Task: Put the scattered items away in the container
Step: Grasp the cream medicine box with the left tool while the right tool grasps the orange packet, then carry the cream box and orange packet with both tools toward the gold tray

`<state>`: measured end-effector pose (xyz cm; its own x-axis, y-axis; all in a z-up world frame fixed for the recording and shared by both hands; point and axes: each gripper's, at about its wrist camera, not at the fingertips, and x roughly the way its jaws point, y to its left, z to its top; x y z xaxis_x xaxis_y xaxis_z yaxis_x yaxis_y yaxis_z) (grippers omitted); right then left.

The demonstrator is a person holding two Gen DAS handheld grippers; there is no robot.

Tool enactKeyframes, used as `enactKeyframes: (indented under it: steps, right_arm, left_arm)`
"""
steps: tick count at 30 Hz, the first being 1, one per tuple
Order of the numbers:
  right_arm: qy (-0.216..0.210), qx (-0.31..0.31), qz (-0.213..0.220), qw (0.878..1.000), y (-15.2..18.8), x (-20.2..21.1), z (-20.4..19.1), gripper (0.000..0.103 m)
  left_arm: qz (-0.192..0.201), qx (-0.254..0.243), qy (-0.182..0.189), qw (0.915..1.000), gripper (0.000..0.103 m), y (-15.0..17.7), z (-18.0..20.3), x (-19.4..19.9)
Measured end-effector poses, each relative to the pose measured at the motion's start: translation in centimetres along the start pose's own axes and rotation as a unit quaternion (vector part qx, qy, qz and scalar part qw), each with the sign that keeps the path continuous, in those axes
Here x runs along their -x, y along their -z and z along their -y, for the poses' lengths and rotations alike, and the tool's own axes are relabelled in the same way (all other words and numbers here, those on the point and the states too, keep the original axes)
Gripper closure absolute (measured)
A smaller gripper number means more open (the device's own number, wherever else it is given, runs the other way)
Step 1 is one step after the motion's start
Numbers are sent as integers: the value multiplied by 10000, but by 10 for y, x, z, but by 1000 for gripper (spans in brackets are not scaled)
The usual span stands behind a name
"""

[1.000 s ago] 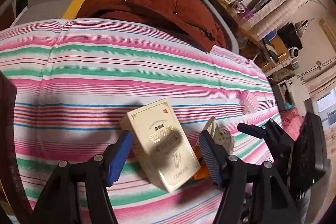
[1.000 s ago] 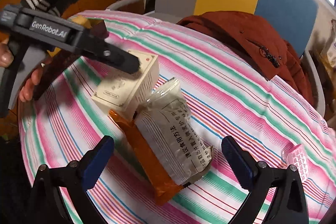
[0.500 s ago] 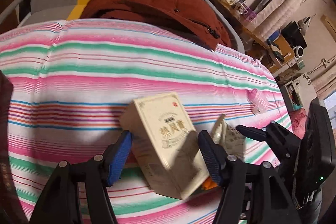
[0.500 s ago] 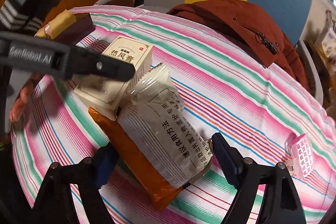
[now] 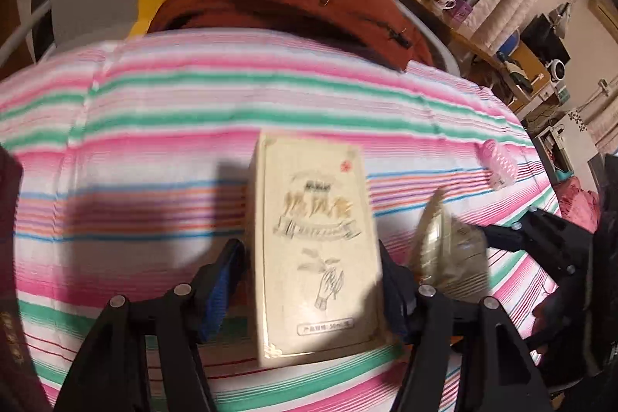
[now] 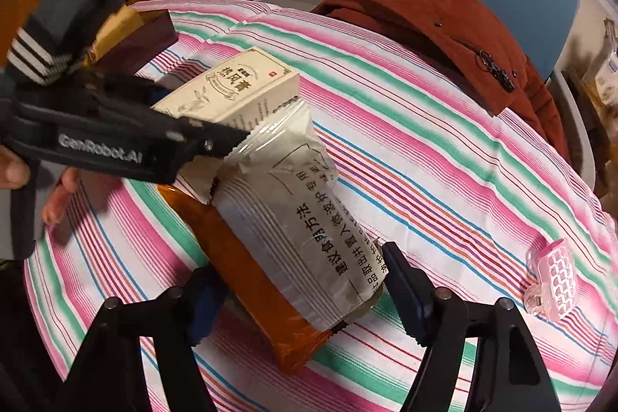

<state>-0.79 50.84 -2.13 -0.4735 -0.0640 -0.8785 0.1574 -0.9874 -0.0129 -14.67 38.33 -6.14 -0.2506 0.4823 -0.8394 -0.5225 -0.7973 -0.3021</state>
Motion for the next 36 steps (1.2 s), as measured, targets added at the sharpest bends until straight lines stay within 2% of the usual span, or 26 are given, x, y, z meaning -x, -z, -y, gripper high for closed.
enactKeyframes:
  steps: [4,9,12,16,18,21,23,28,36]
  right_arm:
    - [-45,-114,-22,9999,0,1,2,28]
    - [-66,-328,-16,9994,1,0,4,27]
    - [46,-479,9,9988,3,1,2,27]
    - [259,-978,60,9949,7,4,2,28]
    - [373,-1284,135,9909,10,7,0,29]
    - [414,-1616,290,9856,15,8,-7,29]
    - [467,-1857,385,9807,16,10,-11,30]
    - [101,-2367,827,9680,21,19,-38,30]
    - [-215,-2590,1237,9577,8,18,-92,31]
  left_arm:
    - [42,13,-253,9997,40,2,-1,3]
    - [-65,190,-247,9995,40,2,-6,4]
    - [-108,56,-360,9993,41,3,-3,8]
    - [290,-121,-390,9987,49,12,-6,29]
    - [418,-234,-319,9983,50,18,-8,43]
    - [714,-517,-510,9948,50,27,-9,64]
    - [794,-554,-504,9940,50,33,-13,74]
    - [1142,-731,-584,9890,50,56,-22,108]
    - [1487,-595,-702,9846,50,81,-49,151]
